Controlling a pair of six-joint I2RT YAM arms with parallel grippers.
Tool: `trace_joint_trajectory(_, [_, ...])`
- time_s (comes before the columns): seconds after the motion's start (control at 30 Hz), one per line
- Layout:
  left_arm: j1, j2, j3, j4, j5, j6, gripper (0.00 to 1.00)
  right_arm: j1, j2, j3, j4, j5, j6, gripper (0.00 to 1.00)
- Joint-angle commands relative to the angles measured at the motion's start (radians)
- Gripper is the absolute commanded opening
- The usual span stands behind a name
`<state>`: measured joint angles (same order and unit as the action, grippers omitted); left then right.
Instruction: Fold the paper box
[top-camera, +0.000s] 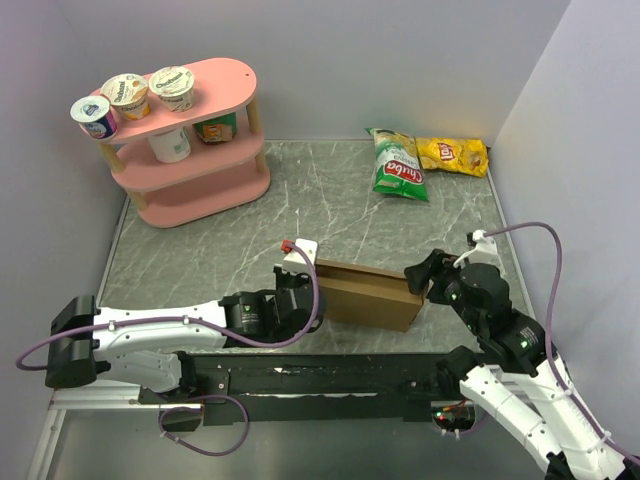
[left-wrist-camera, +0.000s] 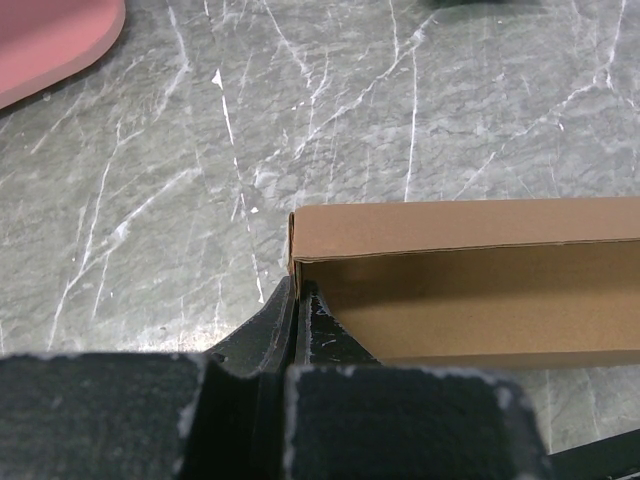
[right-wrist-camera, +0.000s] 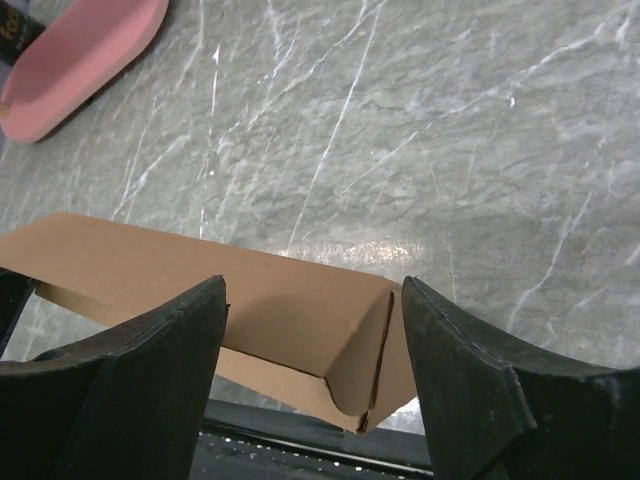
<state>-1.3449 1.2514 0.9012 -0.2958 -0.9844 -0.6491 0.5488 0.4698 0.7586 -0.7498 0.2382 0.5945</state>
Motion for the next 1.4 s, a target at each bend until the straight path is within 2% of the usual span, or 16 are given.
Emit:
trace_joint_trajectory(0.0, [-0.005, 0.077, -0.041, -0.131, 0.211, -0.001, 0.01, -0.004, -0.016, -0.054, -0.051, 0.030, 0.019, 0.73])
trace_joint_trajectory(0.13, [-0.005, 0.077, -0.025, -0.144, 0.219, -0.015, 0.08, -0.004, -0.034, -0.100, -0.033, 0.018, 0.033, 0.68])
trace_joint_trajectory(0.3, [-0.005, 0.037, -0.015, -0.169, 0.234, -0.034, 0.44, -0.004, -0.060, -0.136, -0.042, 0.019, 0.048, 0.62])
trace_joint_trajectory(0.43, [-0.005, -0.056, -0.024, -0.151, 0.276, -0.009, 0.61, -0.004, -0.077, -0.150, -0.045, 0.027, 0.054, 0.60])
trace_joint_trajectory(0.47, [-0.005, -0.078, -0.030, -0.138, 0.320, 0.024, 0.68, -0.004, -0.080, -0.151, -0.046, 0.030, 0.054, 0.60])
trace_joint_trajectory(0.53, [-0.007, -0.143, -0.050, -0.105, 0.358, 0.051, 0.73, -0.004, -0.083, -0.159, -0.037, 0.032, 0.056, 0.58])
trace_joint_trajectory(0.57, [-0.005, -0.168, -0.059, -0.088, 0.428, 0.089, 0.78, -0.004, -0.083, -0.160, -0.037, 0.033, 0.057, 0.58])
trace_joint_trajectory(0.77, [-0.002, -0.346, -0.125, -0.028, 0.639, 0.164, 0.95, -0.004, -0.077, -0.177, -0.019, 0.038, 0.059, 0.57])
trace_joint_trajectory(0.83, [0.009, -0.401, -0.127, -0.031, 0.696, 0.152, 0.99, -0.004, -0.079, -0.182, -0.014, 0.033, 0.059, 0.57])
trace_joint_trajectory(0.93, [0.075, -0.479, -0.107, -0.013, 0.749, 0.103, 0.96, -0.004, -0.079, -0.182, -0.014, 0.035, 0.053, 0.57])
trace_joint_trajectory(1.07, [0.278, -0.530, -0.078, 0.026, 0.868, 0.042, 0.96, -0.004, -0.088, -0.194, -0.011, 0.038, 0.044, 0.58])
trace_joint_trajectory(1.1, [0.356, -0.527, -0.068, 0.030, 0.888, 0.028, 0.96, -0.003, -0.089, -0.197, -0.008, 0.038, 0.045, 0.58])
trace_joint_trajectory(1.2, [0.464, -0.477, -0.068, 0.061, 0.963, -0.023, 0.96, -0.004, -0.100, -0.209, -0.005, 0.035, 0.047, 0.58])
trace_joint_trajectory(1.37, [0.544, -0.369, -0.105, 0.158, 1.081, -0.073, 0.96, -0.004, -0.109, -0.222, -0.002, 0.030, 0.047, 0.58])
